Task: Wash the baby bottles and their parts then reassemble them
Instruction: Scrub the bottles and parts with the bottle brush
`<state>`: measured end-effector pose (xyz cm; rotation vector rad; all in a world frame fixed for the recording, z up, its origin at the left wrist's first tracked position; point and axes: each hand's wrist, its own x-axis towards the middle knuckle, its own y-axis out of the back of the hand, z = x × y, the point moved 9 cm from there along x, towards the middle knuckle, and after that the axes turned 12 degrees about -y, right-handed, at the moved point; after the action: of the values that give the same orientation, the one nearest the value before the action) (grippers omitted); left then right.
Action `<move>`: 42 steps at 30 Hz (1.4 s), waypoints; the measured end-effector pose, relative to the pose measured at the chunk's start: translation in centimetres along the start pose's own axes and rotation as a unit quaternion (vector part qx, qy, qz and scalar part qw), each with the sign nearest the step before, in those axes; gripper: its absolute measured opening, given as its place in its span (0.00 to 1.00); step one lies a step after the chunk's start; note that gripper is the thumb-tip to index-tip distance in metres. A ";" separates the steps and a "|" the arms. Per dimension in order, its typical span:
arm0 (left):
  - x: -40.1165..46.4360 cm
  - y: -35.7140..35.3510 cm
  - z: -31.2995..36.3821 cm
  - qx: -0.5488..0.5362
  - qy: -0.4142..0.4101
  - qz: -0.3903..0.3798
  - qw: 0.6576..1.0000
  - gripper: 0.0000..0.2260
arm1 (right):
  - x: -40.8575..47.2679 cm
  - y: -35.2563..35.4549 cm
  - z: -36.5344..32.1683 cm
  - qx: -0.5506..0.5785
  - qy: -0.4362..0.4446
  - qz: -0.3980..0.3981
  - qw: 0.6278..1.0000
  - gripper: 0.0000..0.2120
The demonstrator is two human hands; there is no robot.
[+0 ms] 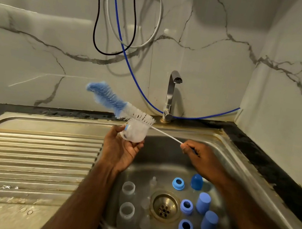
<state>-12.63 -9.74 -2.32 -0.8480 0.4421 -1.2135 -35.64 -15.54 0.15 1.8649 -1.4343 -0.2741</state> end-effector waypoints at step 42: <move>5.4 8.2 -7.6 0.877 0.063 -0.215 0.425 0.37 | 0.8 0.1 7.1 -0.051 -0.176 -0.018 0.983 0.16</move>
<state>-11.06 -16.48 -12.64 1.1002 -1.0440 -1.4113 -39.53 -19.37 -4.50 1.8212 -1.5855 -0.7125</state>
